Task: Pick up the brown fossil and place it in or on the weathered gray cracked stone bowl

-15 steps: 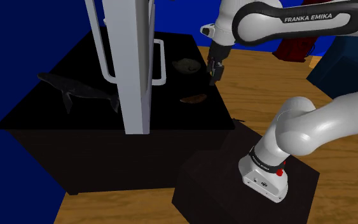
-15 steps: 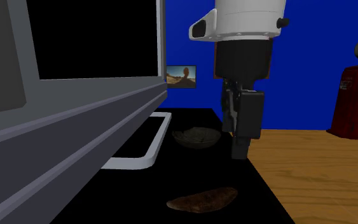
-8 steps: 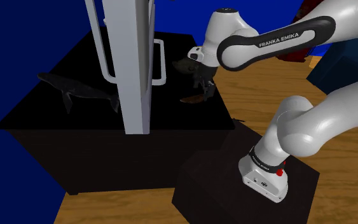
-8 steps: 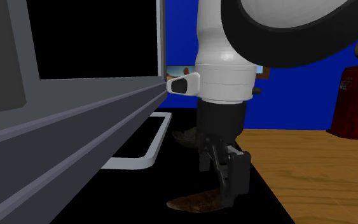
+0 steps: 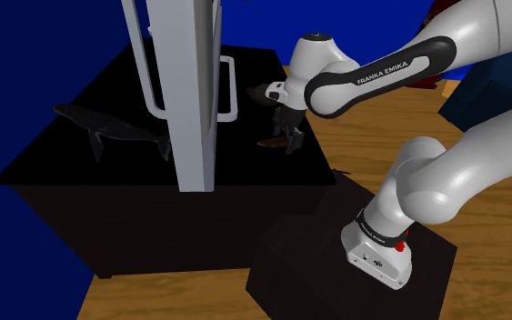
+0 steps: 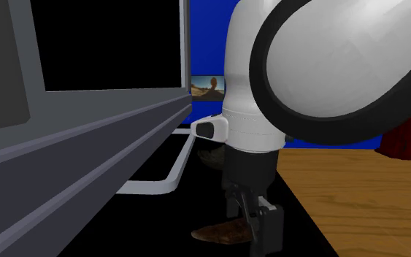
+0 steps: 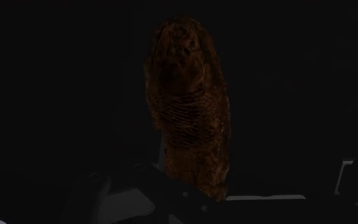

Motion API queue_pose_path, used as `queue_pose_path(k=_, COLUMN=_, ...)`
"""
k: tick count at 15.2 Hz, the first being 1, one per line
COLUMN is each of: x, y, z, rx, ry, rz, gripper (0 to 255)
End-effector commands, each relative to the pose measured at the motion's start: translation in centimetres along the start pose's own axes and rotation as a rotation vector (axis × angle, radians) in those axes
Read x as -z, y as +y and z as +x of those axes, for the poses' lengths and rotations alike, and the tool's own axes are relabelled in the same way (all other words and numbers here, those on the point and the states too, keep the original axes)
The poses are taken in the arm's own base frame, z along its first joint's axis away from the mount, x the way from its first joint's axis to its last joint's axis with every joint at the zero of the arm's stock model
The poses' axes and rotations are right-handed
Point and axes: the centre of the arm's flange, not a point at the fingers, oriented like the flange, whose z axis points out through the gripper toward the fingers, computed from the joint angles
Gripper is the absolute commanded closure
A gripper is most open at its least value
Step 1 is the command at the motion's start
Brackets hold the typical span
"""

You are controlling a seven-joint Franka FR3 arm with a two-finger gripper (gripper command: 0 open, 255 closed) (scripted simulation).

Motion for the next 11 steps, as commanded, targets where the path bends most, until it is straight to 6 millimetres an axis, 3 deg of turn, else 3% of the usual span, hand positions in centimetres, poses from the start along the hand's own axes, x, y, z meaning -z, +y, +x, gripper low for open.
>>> queue_pose_path(k=1, x=-0.24, y=0.0, z=0.04, rx=0.0, ry=0.0, rz=0.0, gripper=0)
queue_pose_path(k=7, x=-0.24, y=0.0, z=0.04, rx=0.0, ry=0.0, rz=0.0, gripper=0)
queue_pose_path(k=8, x=-0.24, y=0.0, z=0.04, rx=0.0, ry=0.0, rz=0.0, gripper=255)
queue_pose_path(k=11, x=-0.06, y=0.03, z=-0.08, rx=0.0, ry=0.0, rz=0.0, gripper=255)
